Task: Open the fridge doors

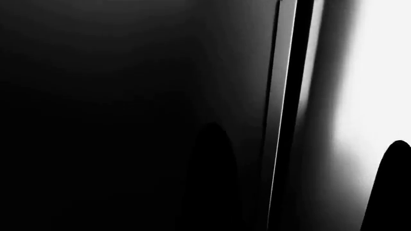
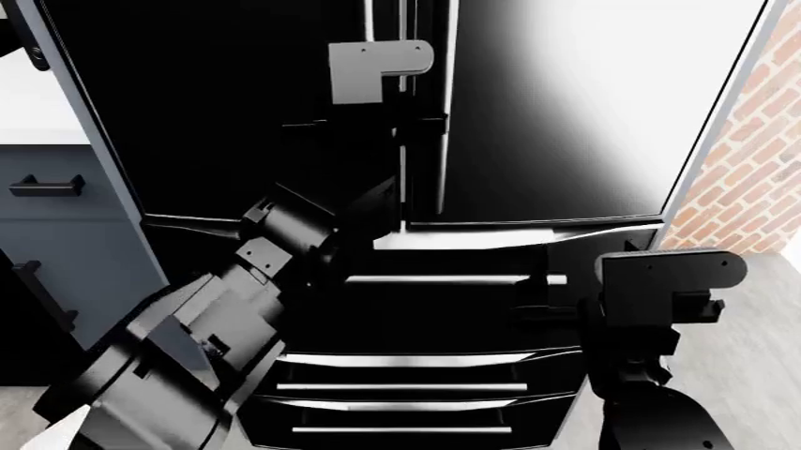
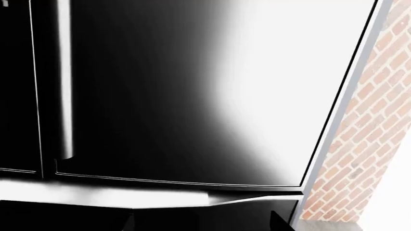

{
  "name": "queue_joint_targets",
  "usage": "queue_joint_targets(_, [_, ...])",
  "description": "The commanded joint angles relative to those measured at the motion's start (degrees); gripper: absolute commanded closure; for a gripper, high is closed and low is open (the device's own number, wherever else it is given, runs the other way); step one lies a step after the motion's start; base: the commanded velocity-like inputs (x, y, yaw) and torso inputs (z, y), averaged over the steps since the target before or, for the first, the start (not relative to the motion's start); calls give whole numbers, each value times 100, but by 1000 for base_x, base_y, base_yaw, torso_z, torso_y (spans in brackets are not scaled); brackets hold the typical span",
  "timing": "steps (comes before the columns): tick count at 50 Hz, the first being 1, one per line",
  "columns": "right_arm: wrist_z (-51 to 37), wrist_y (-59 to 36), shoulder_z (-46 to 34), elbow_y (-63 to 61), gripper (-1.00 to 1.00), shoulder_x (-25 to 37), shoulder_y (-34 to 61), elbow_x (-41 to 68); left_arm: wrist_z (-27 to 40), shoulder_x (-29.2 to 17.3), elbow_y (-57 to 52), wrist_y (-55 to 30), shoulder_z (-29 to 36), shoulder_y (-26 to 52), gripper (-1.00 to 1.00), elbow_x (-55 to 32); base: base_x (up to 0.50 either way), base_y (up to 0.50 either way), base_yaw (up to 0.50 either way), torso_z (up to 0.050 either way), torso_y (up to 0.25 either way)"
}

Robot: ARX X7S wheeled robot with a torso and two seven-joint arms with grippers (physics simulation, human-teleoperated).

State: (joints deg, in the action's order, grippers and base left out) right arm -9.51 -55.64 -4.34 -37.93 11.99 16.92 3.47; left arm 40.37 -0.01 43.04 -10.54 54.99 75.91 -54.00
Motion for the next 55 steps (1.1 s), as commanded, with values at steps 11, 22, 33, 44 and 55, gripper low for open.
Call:
queue_joint_targets(11, [-50, -17, -29, 3, -100, 30, -17, 57, -11, -434, -649, 658, 65, -108, 100, -259, 0, 0, 0, 0, 1])
queue_joint_targets(22, [-86, 0, -6, -66, -100, 42, -91, 88, 288, -1002, -1920, 586, -304, -146, 100, -726, 0, 0, 1, 0, 3])
queue_joint_targets(33, [-95, 86, 21, -18, -100, 47, -132, 140, 556, -1383, -2723, 372, -760, 157, 100, -1296, 0, 0, 1, 0, 5])
queue_joint_targets(44, [-149, 27, -1, -186, -100, 48, -157, 161, 919, -1993, -3945, 324, -1241, 552, 100, -1623, 0, 0, 1, 3, 8])
queue_joint_targets(55, [-184, 15, -12, -286, -100, 57, -188, 189, 839, -2315, -4157, 322, -1535, 952, 100, -1718, 0, 0, 2, 2, 9])
